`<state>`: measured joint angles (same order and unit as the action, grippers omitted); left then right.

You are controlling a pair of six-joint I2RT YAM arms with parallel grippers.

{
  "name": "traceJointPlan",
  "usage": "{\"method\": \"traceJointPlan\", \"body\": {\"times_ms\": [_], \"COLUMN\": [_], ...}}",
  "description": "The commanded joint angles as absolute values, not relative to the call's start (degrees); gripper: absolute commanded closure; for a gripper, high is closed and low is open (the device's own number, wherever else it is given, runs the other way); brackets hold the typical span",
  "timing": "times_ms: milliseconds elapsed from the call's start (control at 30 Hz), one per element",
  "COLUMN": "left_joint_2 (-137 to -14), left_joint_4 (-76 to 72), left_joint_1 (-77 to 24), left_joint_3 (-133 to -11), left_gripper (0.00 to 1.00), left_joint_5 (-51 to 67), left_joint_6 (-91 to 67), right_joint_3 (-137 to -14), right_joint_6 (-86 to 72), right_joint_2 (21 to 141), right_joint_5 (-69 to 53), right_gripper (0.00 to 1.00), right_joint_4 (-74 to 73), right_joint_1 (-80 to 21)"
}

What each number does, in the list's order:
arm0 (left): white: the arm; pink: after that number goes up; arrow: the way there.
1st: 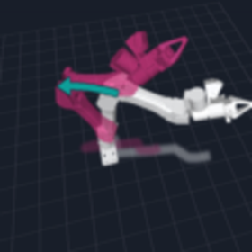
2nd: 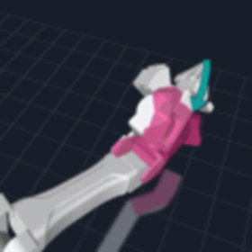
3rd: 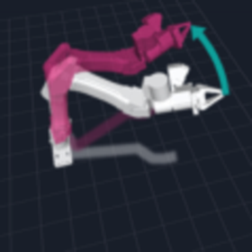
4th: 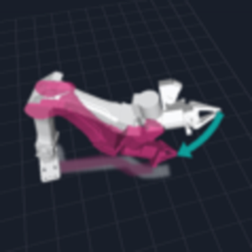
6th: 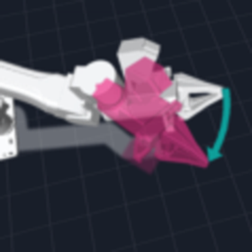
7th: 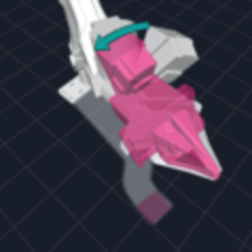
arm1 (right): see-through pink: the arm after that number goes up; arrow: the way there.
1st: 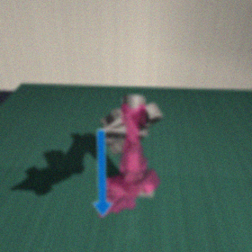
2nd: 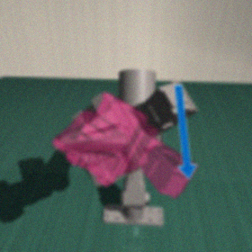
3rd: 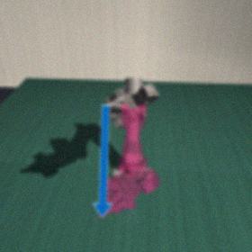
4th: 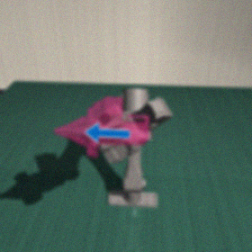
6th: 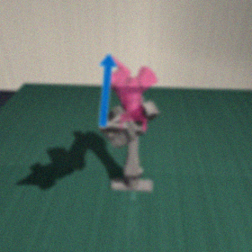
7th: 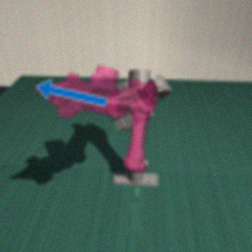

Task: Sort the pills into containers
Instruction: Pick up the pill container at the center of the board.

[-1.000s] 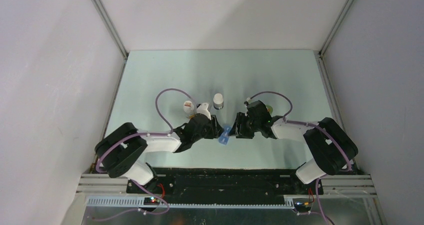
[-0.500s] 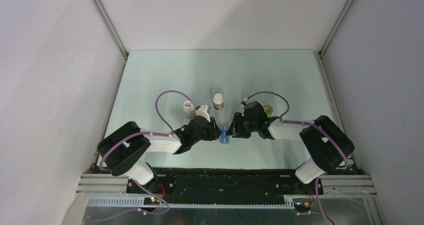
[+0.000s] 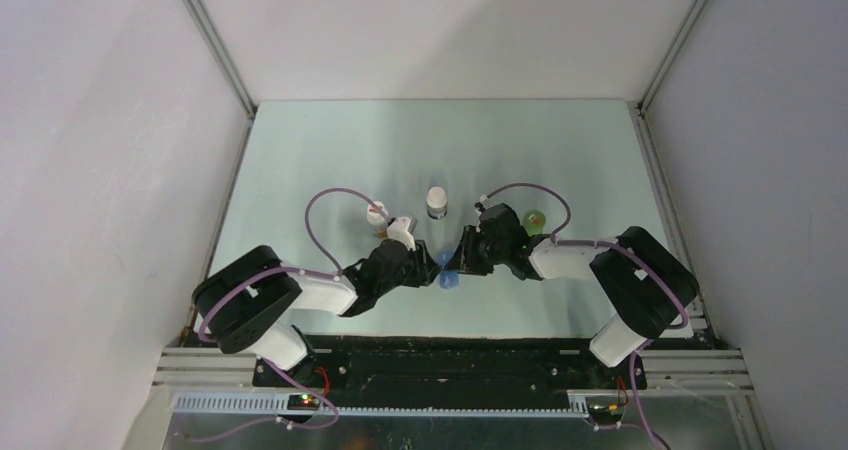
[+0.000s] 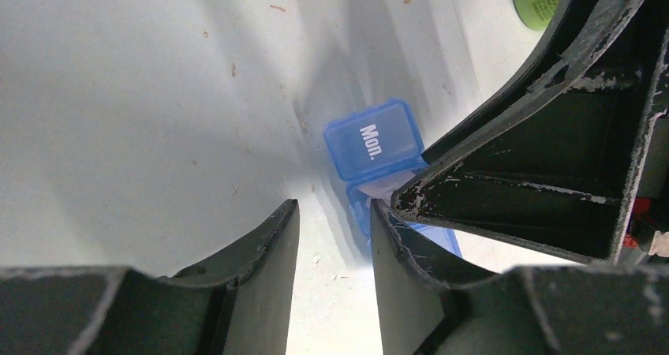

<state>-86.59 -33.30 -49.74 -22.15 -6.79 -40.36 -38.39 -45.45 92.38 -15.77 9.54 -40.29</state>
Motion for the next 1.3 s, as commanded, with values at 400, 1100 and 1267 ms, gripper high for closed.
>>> {"method": "traceJointPlan", "body": {"times_ms": [400,1100,1267], "left_joint_2": [-84.05,-47.25,-48.57], "left_joint_4": [-35.65,-17.44,-23.25], "left_joint_1": [-49.89,-47.02,-46.74], "left_joint_3": [-20.22,-25.65,-27.85], "left_gripper": [0.67,0.30,0.37], "left_joint_5": [-6.12,-7.49,-1.94], "left_joint_6": [-39.26,-49.99,-52.59], "right_joint_3": [-35.96,-34.10,-34.10], "right_joint_6": [-45.81,-60.35,-68.01], "right_joint_2": [94.48,70.68,66.01], "right_joint_5": [-22.84,-38.06,-41.44], "right_gripper": [1.00,1.00,1.00], "right_joint_4": [17.17,22.70,26.97], "right_joint_1": [-37.98,-30.64,-29.13]}}
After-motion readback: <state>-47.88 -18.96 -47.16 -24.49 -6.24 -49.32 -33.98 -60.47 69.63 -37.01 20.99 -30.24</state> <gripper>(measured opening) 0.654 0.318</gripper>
